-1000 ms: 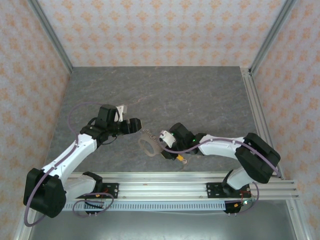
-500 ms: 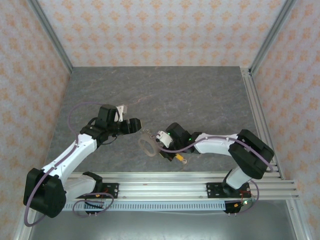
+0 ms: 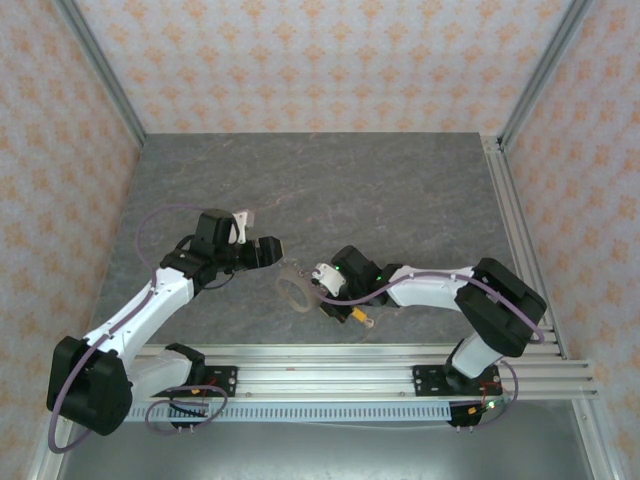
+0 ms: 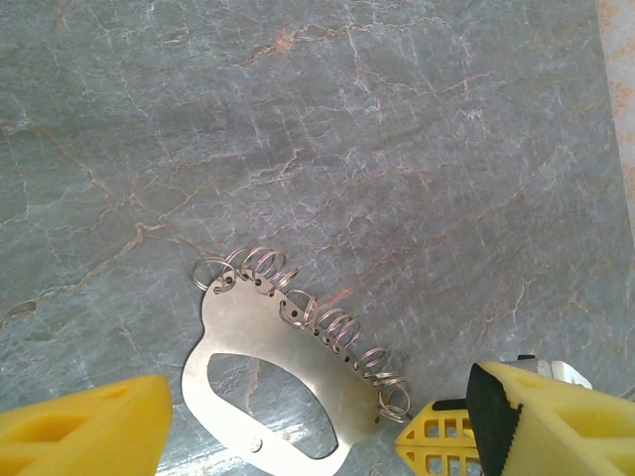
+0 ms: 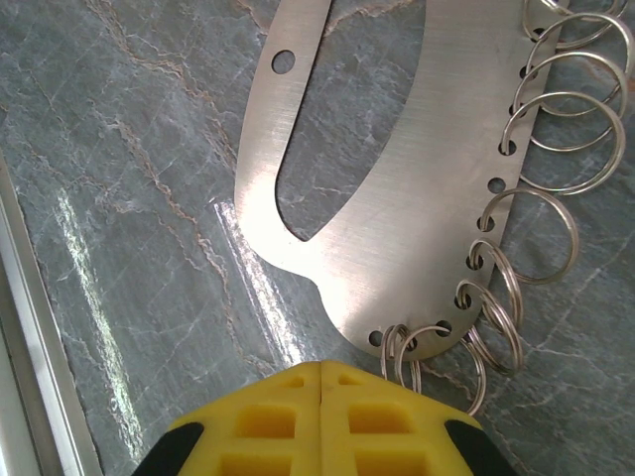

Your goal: Put the keys on the keyring

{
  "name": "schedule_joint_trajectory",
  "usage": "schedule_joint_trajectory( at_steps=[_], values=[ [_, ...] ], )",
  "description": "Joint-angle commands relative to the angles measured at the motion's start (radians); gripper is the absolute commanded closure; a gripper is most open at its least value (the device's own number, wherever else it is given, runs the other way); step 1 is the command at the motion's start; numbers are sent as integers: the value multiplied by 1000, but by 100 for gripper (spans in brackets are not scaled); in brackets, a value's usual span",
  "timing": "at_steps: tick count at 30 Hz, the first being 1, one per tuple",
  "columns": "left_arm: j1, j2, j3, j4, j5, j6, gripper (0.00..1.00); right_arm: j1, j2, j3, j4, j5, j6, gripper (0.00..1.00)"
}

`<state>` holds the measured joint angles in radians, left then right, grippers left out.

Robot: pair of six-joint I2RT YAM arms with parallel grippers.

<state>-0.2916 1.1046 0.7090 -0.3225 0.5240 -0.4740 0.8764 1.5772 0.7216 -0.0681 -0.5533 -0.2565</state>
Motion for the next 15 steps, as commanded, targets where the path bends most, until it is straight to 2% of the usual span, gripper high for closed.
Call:
schedule_joint_trajectory(
  at_steps=[1, 7, 15],
  values=[
    [12, 5, -7, -19, 19, 2, 20, 6, -25, 0, -21, 29, -25, 95],
    [12, 1, 5, -44, 7, 16, 21, 6, -17, 3, -27, 35, -35, 100],
    [12, -8, 22, -104, -53, 59, 31, 6, -43, -4, -26, 35, -45, 100]
  ],
)
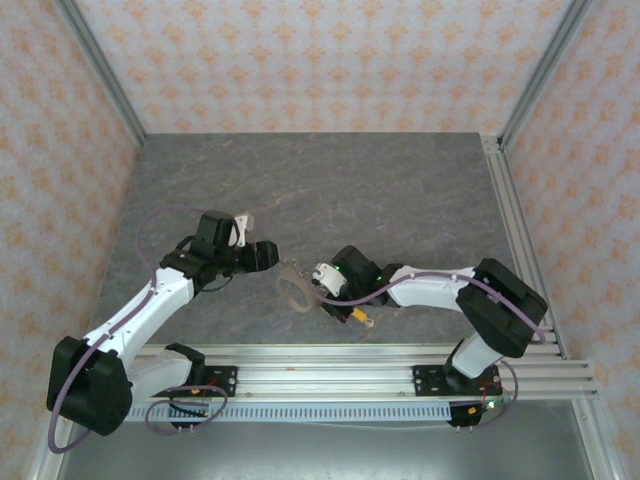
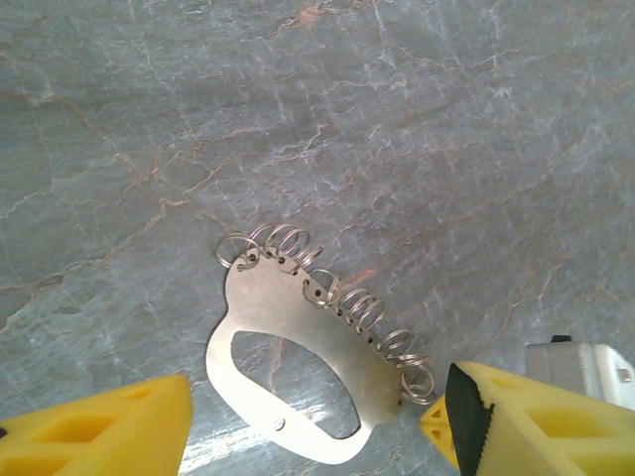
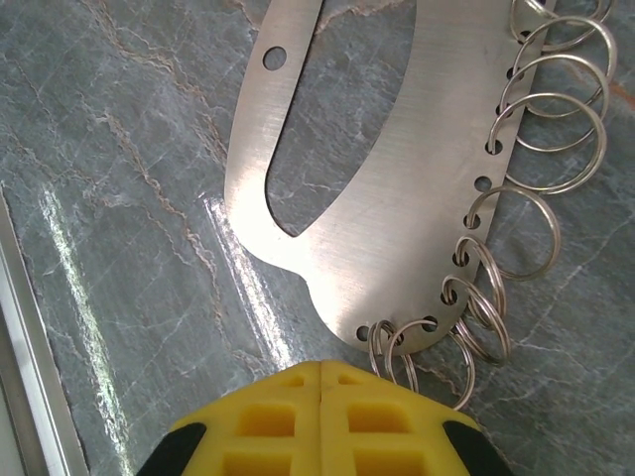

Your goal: Put the keys on the keyring

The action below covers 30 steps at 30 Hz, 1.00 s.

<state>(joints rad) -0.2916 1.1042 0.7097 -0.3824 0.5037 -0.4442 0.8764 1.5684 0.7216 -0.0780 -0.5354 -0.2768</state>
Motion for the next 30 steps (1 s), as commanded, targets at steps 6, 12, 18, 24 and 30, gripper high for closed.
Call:
schedule_joint_trajectory(
  at_steps=[6, 12, 18, 24, 30],
  values=[
    [11, -5, 20, -45, -36, 32, 32, 6, -40, -12, -2, 8, -37, 100],
    [13, -10, 19, -40, -34, 31, 32, 5, -51, -16, 2, -8, -23, 87],
    [11, -15, 14, -26, -24, 24, 32, 6, -163, -79, 78, 3, 38, 26],
    [11, -32, 10, -14, -17, 21, 32, 6, -198, -88, 71, -8, 41, 14],
    [11, -48, 14, -14, -10, 16, 32, 6, -150, -48, 36, -36, 35, 55]
  ],
)
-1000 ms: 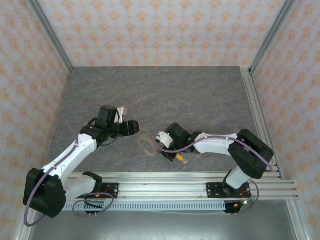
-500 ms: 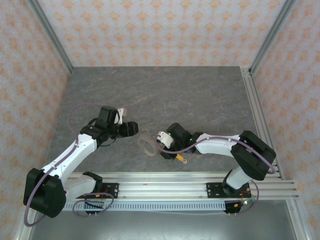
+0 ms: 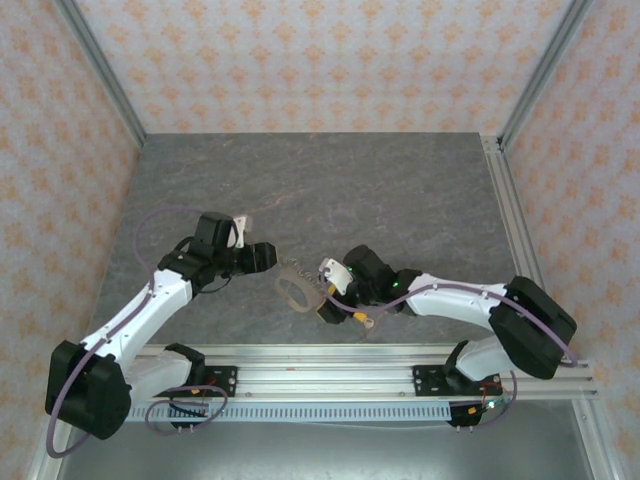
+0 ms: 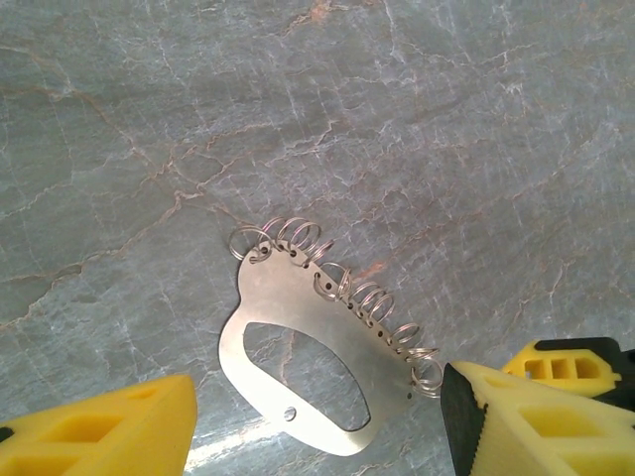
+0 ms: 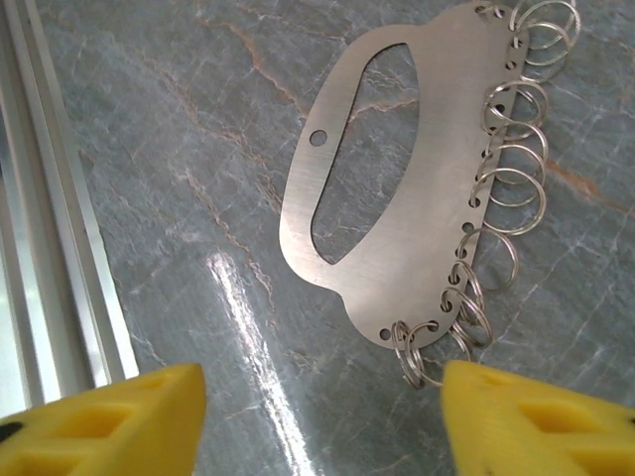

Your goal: Put the keys on the keyring

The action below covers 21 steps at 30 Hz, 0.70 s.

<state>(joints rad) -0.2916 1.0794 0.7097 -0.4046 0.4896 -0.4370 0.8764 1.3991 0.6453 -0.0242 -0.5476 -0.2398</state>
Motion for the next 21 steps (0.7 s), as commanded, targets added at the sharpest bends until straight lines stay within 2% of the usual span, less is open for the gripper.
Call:
schedule_joint_trajectory(
  at_steps=[1, 4, 6, 10, 13, 16, 21],
  values=[
    [12, -25, 14, 7, 4, 9, 32, 6, 20, 31, -20, -28, 1, 69],
    [11, -30, 17, 9, 6, 7, 32, 6, 6, 34, -22, -33, 11, 93],
    [11, -29, 17, 12, 7, 6, 32, 5, -8, 34, -25, -46, 21, 100],
    [12, -20, 16, 19, 12, 3, 32, -12, -34, 30, -14, -139, 57, 100],
    [11, -23, 18, 25, 15, 1, 32, -55, -54, 25, 31, -275, 126, 100],
    [11, -35, 19, 20, 11, 3, 32, -105, -79, 43, 92, -398, 226, 100],
    [11, -58, 15, 9, 4, 8, 32, -193, -117, 62, 273, -476, 481, 100]
  ],
)
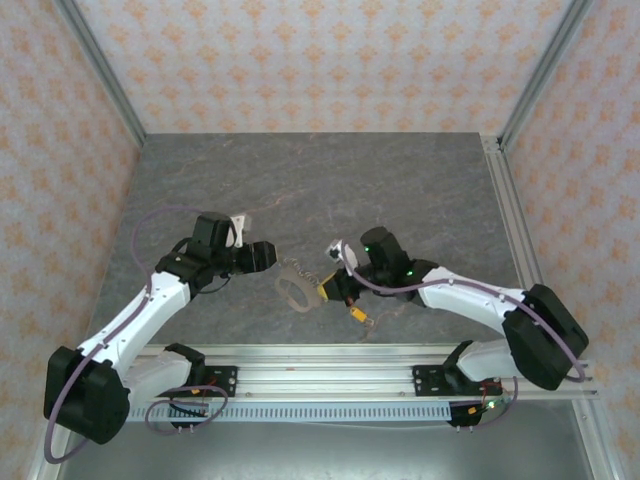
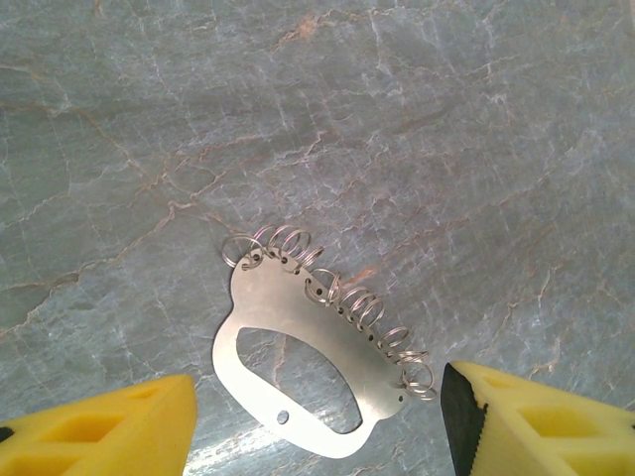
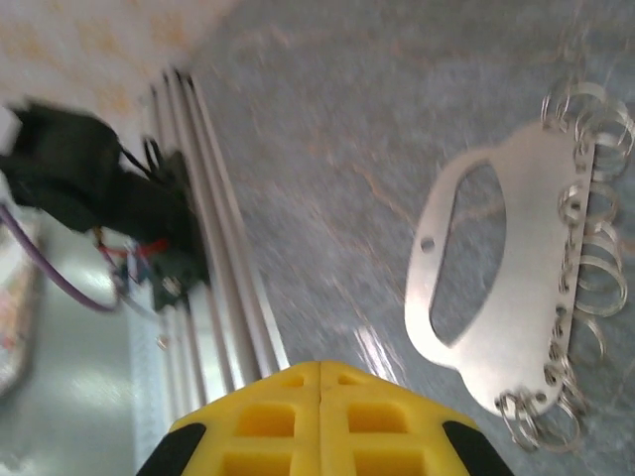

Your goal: Put the keys on the keyring

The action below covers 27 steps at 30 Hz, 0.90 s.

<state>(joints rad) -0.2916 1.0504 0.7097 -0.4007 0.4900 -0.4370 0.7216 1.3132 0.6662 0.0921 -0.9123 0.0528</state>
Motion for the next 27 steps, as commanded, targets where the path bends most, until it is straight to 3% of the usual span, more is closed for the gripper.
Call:
schedule_joint_trajectory(
  at_steps=[1, 8, 15, 19, 22, 24, 27],
  values=[
    [11, -32, 12, 6, 1, 9, 32, -56, -31, 41, 206, -129, 246, 100],
    [11, -42, 24, -1, 2, 12, 32, -127, -23, 17, 494, -195, 541, 100],
    [12, -50, 31, -14, -4, 15, 32, -142, 48, -4, 1059, -317, 968, 100],
    [11, -56, 31, -16, -6, 21, 32, -151, 97, -20, 1208, -325, 1049, 100],
    [11, -62, 30, -22, -8, 25, 32, -152, 84, -59, 1054, -324, 884, 100],
    [11, -65, 31, -27, -10, 27, 32, -152, 10, -87, 699, -272, 601, 100],
    [11, -71, 28, -28, -14, 27, 31, -132, -124, -85, 171, -66, 183, 89]
  ],
)
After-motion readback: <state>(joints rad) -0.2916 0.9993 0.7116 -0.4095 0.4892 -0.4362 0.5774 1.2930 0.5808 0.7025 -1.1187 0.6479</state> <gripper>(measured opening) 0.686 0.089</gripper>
